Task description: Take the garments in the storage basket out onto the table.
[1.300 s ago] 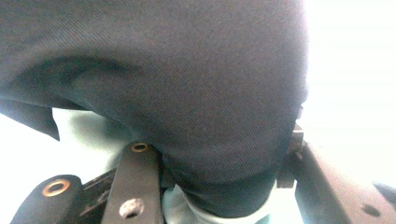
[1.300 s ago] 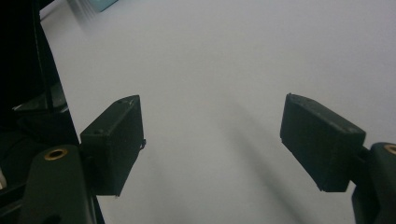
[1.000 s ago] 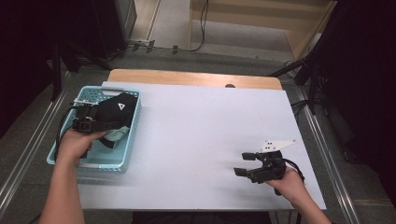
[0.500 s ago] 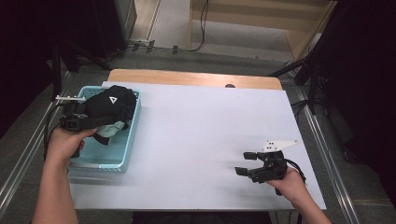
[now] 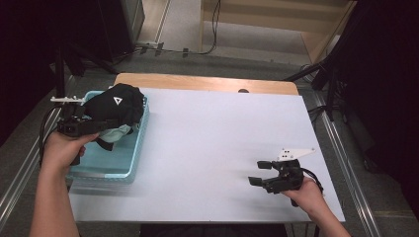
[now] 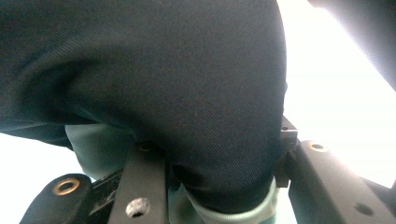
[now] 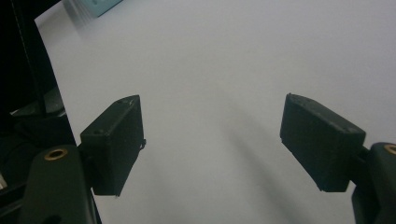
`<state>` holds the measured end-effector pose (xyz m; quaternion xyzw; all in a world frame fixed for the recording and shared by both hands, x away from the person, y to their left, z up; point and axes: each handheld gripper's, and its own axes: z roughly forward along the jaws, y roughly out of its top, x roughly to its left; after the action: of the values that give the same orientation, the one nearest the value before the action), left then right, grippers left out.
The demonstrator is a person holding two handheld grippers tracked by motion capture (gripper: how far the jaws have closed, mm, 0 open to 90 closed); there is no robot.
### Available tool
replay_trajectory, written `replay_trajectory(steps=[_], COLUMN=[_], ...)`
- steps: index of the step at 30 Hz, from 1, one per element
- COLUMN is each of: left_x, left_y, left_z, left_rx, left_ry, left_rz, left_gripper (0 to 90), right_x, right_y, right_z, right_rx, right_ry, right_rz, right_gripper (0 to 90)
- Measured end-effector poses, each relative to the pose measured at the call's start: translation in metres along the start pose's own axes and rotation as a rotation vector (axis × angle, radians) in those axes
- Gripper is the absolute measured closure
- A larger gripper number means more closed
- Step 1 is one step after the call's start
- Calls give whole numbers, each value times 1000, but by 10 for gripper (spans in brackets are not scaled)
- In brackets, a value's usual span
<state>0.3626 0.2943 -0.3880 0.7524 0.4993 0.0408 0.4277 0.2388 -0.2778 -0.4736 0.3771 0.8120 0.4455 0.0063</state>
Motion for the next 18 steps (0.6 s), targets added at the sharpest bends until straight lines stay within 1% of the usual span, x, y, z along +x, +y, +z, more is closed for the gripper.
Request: replay_trajectory(steps=[5,7,9,11,14,18], left_x=[-4,-5,-6,-9,-13,-18], left_y=[2,3,4,5,8,11], left_z=[-1,-2,-4,-5,-8,-12], left_rx=[1,-2,0,3,-1,-18], left_ry=[-29,-47,-54,-58,-77,-105], left_rz=[3,-5,-11,-10,-4,3], left_gripper=[614,615,614,615,615,615], right_x=[0,-1,-1,0,-1,0], right_y=[0,0,0,0,0,0], right_z=[0,0,0,0,0,0], right_rx=[-1,-2,1,0,0,-1], right_ry=[2,2,1,1,1,1], right_rz=[1,1,-1,0,0,1], right_gripper=[200,200,200,200,200,200])
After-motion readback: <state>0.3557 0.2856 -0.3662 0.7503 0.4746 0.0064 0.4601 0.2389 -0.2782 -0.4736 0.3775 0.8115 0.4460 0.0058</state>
